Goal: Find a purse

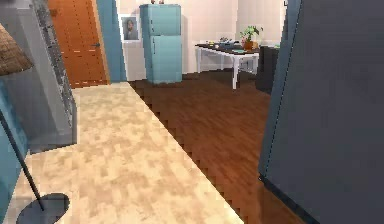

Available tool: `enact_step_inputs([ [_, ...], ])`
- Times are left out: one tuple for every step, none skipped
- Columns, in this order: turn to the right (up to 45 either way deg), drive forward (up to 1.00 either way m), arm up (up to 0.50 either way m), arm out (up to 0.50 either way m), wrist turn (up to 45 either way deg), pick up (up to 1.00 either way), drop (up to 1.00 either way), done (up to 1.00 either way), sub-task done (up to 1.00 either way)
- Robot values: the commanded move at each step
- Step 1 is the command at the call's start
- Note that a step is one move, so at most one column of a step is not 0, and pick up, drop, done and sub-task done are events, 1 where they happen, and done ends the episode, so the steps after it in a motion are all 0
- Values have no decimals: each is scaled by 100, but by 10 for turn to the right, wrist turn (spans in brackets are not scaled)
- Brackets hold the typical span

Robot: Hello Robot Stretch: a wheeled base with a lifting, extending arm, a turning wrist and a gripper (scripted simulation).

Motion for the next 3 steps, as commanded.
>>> enact_step_inputs([
  [0,45,0,0,0,0,0,0,0],
  [60,0,0,0,0,0,0,0,0],
  [0,100,0,0,0,0,0,0,0],
])
